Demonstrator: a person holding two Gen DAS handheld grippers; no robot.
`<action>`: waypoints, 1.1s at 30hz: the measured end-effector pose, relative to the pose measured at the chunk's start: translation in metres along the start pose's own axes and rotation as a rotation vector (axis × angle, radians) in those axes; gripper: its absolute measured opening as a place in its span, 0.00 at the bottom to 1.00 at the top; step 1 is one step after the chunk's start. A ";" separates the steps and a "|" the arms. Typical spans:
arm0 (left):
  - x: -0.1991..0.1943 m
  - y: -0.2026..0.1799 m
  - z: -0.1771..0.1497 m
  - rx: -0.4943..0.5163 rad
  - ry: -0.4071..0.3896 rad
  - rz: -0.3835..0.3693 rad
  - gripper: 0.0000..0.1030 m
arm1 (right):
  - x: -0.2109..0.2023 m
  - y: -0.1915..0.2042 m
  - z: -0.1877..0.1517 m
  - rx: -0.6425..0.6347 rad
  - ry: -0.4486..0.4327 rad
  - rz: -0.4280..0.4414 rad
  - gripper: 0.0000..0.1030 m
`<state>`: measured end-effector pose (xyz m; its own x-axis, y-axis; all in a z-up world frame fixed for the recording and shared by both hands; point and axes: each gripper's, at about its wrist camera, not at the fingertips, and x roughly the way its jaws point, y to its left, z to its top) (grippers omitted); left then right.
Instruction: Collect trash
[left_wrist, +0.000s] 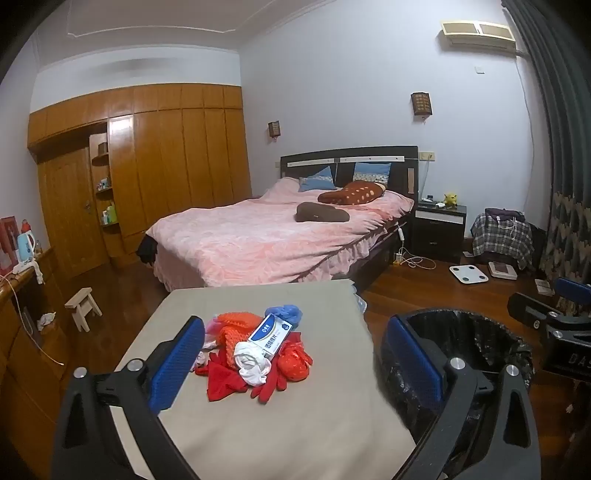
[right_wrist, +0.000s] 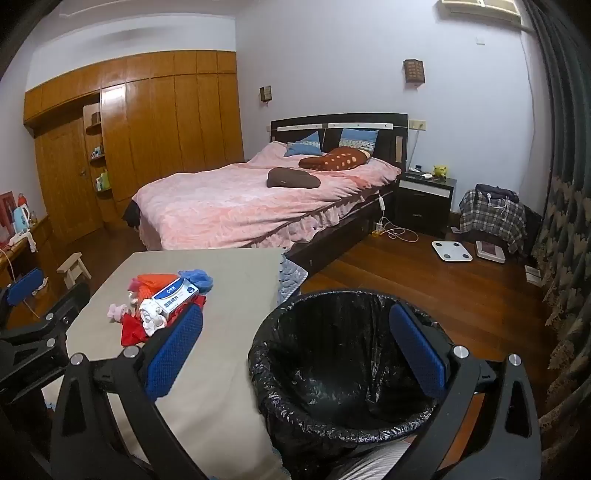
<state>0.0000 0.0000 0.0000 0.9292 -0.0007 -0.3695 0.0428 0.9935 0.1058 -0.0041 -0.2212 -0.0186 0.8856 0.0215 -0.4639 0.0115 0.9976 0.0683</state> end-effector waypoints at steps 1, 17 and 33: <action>0.000 0.000 0.000 0.002 0.000 0.001 0.94 | 0.000 0.000 0.000 0.001 -0.001 0.001 0.95; 0.000 0.000 0.000 -0.005 0.003 -0.003 0.94 | 0.000 0.002 -0.001 -0.002 -0.001 -0.001 0.95; 0.002 0.005 -0.005 -0.009 0.010 -0.007 0.94 | 0.001 0.004 -0.002 -0.004 0.004 -0.001 0.95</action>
<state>0.0000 0.0053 -0.0052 0.9252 -0.0067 -0.3795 0.0463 0.9944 0.0952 -0.0035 -0.2173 -0.0204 0.8838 0.0210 -0.4675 0.0102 0.9979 0.0641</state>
